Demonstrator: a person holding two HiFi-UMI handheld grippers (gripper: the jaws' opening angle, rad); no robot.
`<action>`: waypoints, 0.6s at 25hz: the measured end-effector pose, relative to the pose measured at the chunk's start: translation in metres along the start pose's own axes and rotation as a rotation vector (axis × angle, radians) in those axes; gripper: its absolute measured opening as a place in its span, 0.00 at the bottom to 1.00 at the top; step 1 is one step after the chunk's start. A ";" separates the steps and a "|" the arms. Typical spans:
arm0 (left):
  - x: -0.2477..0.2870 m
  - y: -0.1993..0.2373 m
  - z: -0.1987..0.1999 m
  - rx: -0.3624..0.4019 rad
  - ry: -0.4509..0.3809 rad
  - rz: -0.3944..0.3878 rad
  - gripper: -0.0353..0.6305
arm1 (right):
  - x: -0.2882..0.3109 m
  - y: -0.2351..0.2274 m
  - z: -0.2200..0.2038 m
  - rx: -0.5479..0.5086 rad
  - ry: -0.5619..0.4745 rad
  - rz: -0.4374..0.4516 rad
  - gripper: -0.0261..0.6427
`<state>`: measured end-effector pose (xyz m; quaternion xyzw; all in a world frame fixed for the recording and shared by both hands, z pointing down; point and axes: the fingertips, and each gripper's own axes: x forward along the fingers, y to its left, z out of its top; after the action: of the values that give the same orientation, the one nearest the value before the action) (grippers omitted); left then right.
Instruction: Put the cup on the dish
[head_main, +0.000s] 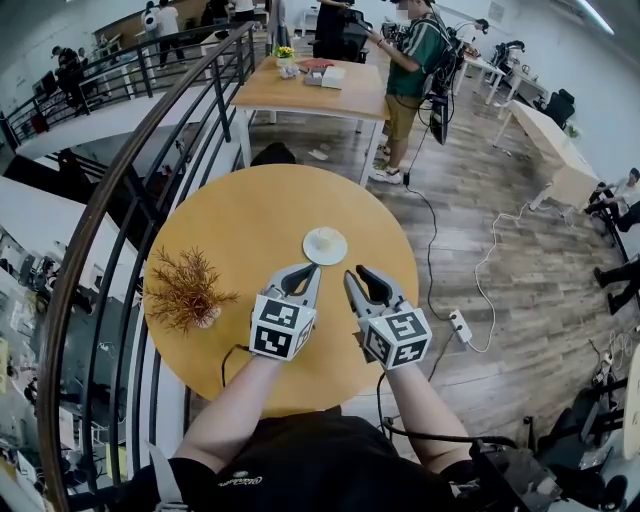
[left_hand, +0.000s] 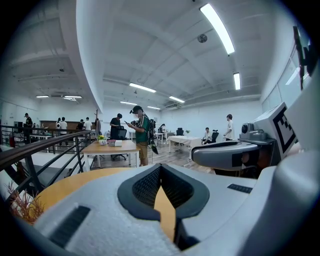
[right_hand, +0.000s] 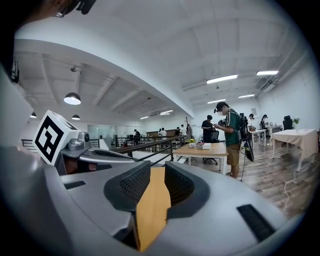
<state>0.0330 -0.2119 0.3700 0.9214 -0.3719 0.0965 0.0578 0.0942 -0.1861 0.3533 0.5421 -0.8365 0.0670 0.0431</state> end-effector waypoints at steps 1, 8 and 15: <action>0.000 0.000 -0.001 0.000 0.002 -0.001 0.06 | 0.000 0.000 -0.001 -0.001 0.001 0.000 0.17; 0.001 0.000 -0.005 0.001 0.010 -0.004 0.06 | 0.000 0.001 -0.005 0.002 0.008 0.001 0.17; 0.002 -0.005 -0.005 -0.002 0.019 -0.008 0.06 | -0.002 -0.001 -0.005 0.001 0.014 0.009 0.17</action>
<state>0.0375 -0.2090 0.3754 0.9219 -0.3677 0.1045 0.0624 0.0954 -0.1840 0.3580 0.5378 -0.8387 0.0716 0.0484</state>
